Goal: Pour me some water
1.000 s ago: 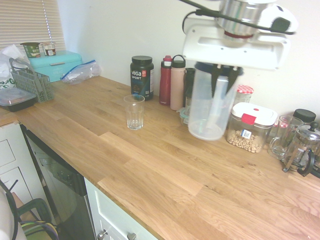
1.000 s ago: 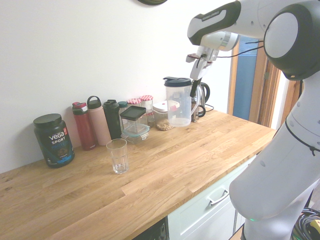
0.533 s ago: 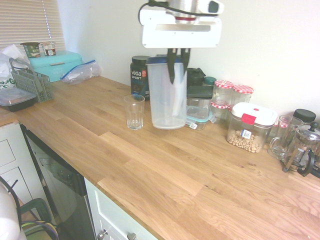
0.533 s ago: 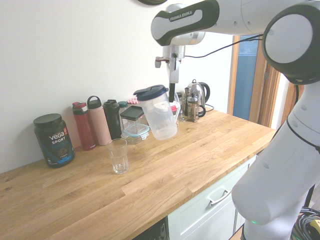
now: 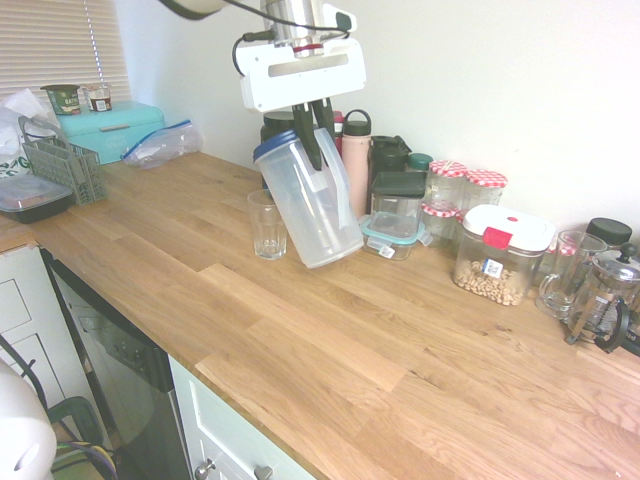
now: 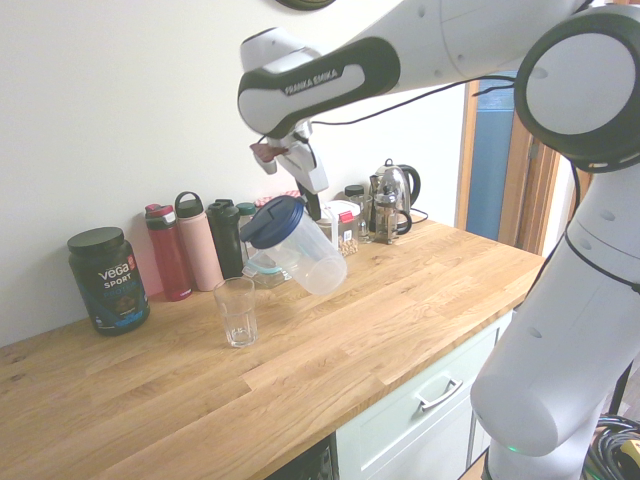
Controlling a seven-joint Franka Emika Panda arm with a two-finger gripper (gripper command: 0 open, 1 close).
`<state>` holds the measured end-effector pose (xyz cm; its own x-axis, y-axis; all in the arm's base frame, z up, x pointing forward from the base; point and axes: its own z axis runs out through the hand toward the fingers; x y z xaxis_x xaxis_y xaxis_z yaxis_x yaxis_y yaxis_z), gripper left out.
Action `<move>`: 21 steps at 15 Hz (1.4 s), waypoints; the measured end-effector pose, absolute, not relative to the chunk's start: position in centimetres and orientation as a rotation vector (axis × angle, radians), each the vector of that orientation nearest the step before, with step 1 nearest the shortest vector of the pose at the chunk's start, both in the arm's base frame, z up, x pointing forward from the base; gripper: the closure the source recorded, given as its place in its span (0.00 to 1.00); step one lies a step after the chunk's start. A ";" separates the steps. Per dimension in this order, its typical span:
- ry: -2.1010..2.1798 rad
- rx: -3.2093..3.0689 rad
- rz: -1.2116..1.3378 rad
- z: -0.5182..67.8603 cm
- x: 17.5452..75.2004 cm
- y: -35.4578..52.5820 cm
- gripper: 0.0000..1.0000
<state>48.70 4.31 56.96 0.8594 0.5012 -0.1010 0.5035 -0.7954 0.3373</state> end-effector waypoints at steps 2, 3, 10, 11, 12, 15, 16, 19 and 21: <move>0.838 2.552 -0.045 55.6 49.9 6.8 1.00; 0.856 2.502 -0.089 54.8 50.4 7.5 1.00; 0.887 2.350 -0.152 53.0 53.4 10.0 1.00; 0.891 2.327 -0.147 52.8 53.5 10.2 1.00; 0.890 2.310 -0.142 52.6 53.7 10.2 1.00; 0.883 2.328 -0.134 52.7 53.6 10.2 1.00; 0.873 2.387 -0.122 53.4 53.3 9.9 1.00; 0.848 2.605 -0.099 59.8 50.8 5.2 1.00; 0.803 2.749 -0.065 64.1 48.5 -0.9 1.00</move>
<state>48.51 -0.86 64.05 0.8448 0.5216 -0.1191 0.5340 -0.8077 0.2499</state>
